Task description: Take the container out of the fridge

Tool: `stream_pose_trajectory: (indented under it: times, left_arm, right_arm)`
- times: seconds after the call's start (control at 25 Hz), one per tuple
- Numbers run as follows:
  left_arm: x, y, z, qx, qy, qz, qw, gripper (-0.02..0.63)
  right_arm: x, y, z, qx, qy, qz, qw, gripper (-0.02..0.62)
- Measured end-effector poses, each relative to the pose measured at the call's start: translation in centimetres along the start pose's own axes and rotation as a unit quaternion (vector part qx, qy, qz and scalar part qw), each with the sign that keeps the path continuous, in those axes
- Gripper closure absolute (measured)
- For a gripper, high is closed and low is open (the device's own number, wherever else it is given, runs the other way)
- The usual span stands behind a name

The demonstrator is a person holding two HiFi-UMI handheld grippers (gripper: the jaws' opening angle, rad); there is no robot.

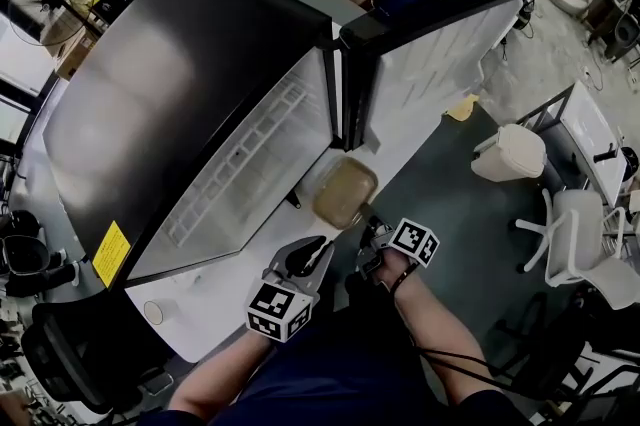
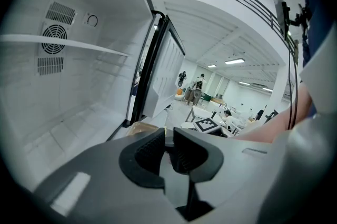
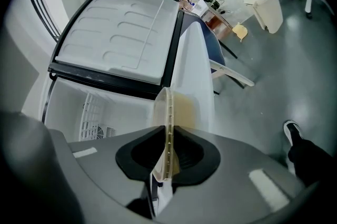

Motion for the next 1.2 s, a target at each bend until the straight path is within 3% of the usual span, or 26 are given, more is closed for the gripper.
stream_pose_trajectory:
  times: [0.8,1.0,1.2]
  left_arm:
    - [0.9,1.4,1.7,-0.018,0.023,0.005,0.9996,0.554]
    - [0.8,1.4,1.9,-0.016,0.022,0.002,0.9996,0.554]
    - [0.3,1.3,2.1,-0.018,0.019,-0.006,0.9996,0.554]
  right_arm:
    - [1.0,-2.1,-1.4,0.015,0.013,0.011,1.0,0.531]
    - [1.3,-2.0,-1.1,0.019,0.038,0.019,0.999,0.474]
    - [0.5,-0.9,-0.8,0.029,0.056,0.01,0.998,0.46]
Point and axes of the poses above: the fingertips, and each gripper's own axes: y backward along the fingers, z to its left, x out of its underside, the point moved 7 cm from there along y, backward along the fingers, and after that the axes turned 3 degrees about x, right-handed, at the moved point
